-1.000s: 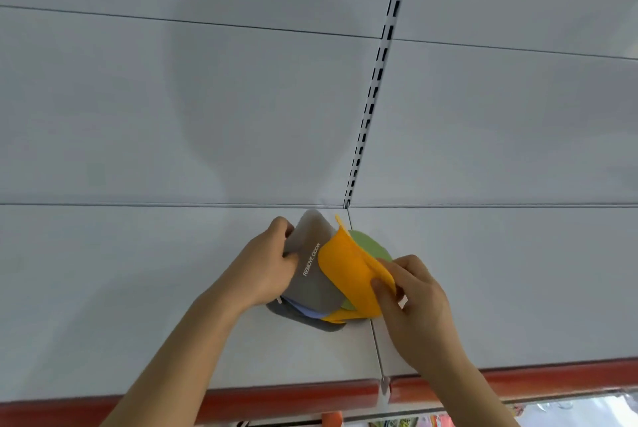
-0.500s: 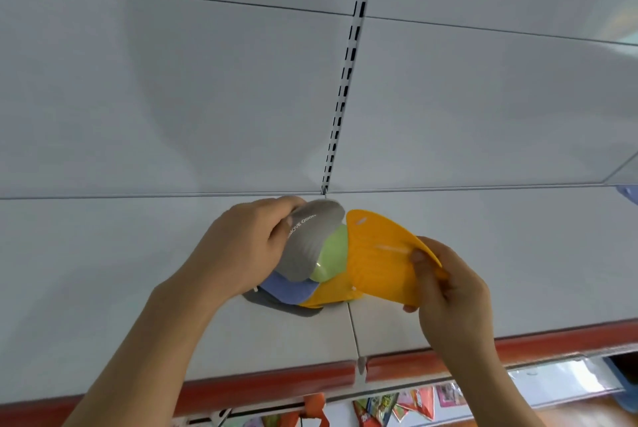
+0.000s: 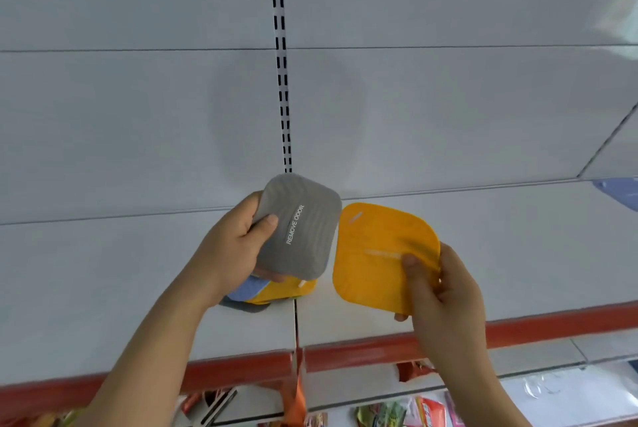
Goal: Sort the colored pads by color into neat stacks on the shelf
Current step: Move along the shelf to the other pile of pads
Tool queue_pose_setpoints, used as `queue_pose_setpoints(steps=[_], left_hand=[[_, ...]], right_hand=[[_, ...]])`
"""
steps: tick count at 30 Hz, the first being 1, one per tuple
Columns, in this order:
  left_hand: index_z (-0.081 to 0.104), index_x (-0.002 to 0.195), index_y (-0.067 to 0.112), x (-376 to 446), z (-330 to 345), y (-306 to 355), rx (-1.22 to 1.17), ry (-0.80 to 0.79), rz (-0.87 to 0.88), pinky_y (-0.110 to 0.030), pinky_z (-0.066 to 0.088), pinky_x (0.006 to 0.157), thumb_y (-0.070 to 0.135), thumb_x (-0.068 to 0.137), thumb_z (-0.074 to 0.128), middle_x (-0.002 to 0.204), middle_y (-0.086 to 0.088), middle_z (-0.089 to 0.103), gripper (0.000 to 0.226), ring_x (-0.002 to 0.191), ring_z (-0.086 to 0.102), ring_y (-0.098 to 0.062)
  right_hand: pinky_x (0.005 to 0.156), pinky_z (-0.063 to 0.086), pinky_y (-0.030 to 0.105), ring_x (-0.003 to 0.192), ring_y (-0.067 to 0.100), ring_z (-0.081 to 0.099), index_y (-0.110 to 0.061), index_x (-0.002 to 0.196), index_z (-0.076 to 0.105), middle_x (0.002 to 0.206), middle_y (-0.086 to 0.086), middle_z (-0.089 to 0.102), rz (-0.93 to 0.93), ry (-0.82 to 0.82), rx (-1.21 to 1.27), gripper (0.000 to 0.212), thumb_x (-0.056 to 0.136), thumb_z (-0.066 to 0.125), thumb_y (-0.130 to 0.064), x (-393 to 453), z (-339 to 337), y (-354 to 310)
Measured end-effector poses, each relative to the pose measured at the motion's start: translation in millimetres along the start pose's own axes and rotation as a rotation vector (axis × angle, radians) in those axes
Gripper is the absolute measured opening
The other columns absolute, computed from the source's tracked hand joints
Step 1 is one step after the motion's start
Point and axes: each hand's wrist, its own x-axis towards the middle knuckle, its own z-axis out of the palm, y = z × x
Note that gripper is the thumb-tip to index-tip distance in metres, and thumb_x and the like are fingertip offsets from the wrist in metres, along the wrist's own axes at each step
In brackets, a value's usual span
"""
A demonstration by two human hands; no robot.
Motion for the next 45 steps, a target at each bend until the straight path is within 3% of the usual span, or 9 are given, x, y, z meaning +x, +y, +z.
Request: queue_pose_setpoints(steps=[6, 11, 15, 22, 30, 33, 37, 40, 45], left_hand=[[0.065, 0.132, 0.03, -12.6, 96.0, 26.4, -0.282, -0.09, -0.057, -0.043, 0.062, 0.055, 0.013, 0.11, 0.05, 0.119, 0.0, 0.072, 0.032, 0.092, 0.074, -0.026], [0.061, 0.135, 0.027, -11.1, 196.1, 41.2, -0.25, -0.173, -0.043, -0.045, 0.064, 0.057, 0.007, 0.109, 0.05, 0.123, -0.003, 0.07, 0.034, 0.097, 0.074, -0.026], [0.06, 0.134, 0.029, -7.7, 273.9, 53.5, -0.133, -0.283, -0.018, -0.044, 0.065, 0.06, 0.007, 0.107, 0.054, 0.123, -0.003, 0.068, 0.035, 0.097, 0.076, -0.026], [0.063, 0.125, 0.031, 21.7, 410.8, 77.3, -0.101, -0.425, 0.01, -0.048, 0.066, 0.06, 0.007, 0.106, 0.057, 0.121, -0.003, 0.07, 0.032, 0.103, 0.074, -0.028], [0.063, 0.117, 0.048, 73.9, 584.4, 93.1, -0.106, -0.511, 0.093, -0.059, 0.064, 0.078, 0.015, 0.102, 0.06, 0.105, 0.02, 0.071, 0.036, 0.105, 0.073, -0.024], [0.061, 0.126, 0.044, 91.3, 640.0, 103.5, -0.126, -0.527, 0.083, -0.058, 0.064, 0.081, 0.016, 0.103, 0.06, 0.113, 0.015, 0.071, 0.037, 0.109, 0.072, -0.026], [0.059, 0.127, 0.04, 114.1, 696.4, 124.1, -0.156, -0.5, 0.069, -0.041, 0.064, 0.077, 0.012, 0.105, 0.059, 0.117, 0.013, 0.069, 0.035, 0.111, 0.068, -0.019], [0.059, 0.133, 0.036, 128.3, 729.6, 134.9, -0.182, -0.52, 0.031, -0.052, 0.066, 0.071, 0.012, 0.105, 0.059, 0.121, 0.006, 0.068, 0.036, 0.109, 0.069, -0.026], [0.059, 0.137, 0.028, 152.7, 775.5, 150.7, -0.202, -0.498, -0.02, -0.046, 0.064, 0.055, 0.005, 0.105, 0.055, 0.122, -0.001, 0.067, 0.039, 0.094, 0.072, -0.027]], right_hand=[[0.048, 0.044, 0.021, 0.051, 0.005, 0.053, -0.029, 0.093, 0.064, 0.067, -0.007, 0.06, 0.029, 0.115, 0.014, 0.009, 0.101, 0.061, -0.025, 4.7, -80.1, 17.0], [0.051, 0.058, 0.047, 0.061, 0.024, 0.065, -0.038, 0.099, 0.067, 0.077, -0.005, 0.066, 0.106, 0.227, 0.064, 0.014, 0.1, 0.062, -0.025, 2.2, -163.2, 42.5], [0.044, 0.057, 0.035, 0.058, 0.015, 0.066, -0.036, 0.104, 0.065, 0.076, -0.017, 0.065, 0.194, 0.361, 0.074, 0.014, 0.099, 0.064, -0.022, -3.2, -228.9, 65.6], [0.041, 0.055, 0.035, 0.047, 0.022, 0.063, -0.029, 0.103, 0.064, 0.071, -0.008, 0.063, 0.262, 0.569, 0.052, 0.014, 0.098, 0.066, -0.017, 3.6, -328.2, 107.9], [0.044, 0.053, 0.024, 0.063, 0.009, 0.066, -0.028, 0.122, 0.061, 0.094, 0.006, 0.064, 0.334, 0.68, -0.031, 0.024, 0.098, 0.065, -0.024, 65.1, -443.9, 161.2], [0.047, 0.058, 0.032, 0.065, 0.01, 0.068, -0.033, 0.124, 0.058, 0.094, 0.002, 0.063, 0.355, 0.702, -0.093, 0.026, 0.099, 0.064, -0.03, 95.4, -484.6, 172.2], [0.044, 0.055, 0.025, 0.063, 0.011, 0.066, -0.026, 0.125, 0.06, 0.092, 0.004, 0.063, 0.344, 0.732, -0.111, 0.025, 0.099, 0.064, -0.025, 132.1, -532.1, 184.1], [0.043, 0.05, 0.017, 0.063, 0.001, 0.065, -0.025, 0.124, 0.06, 0.091, 0.002, 0.064, 0.341, 0.732, -0.092, 0.024, 0.1, 0.063, -0.024, 154.4, -558.7, 197.8], [0.042, 0.049, 0.017, 0.066, 0.01, 0.066, -0.028, 0.122, 0.06, 0.095, -0.004, 0.066, 0.375, 0.738, 0.014, 0.022, 0.1, 0.062, -0.029, 201.2, -596.2, 225.7]])
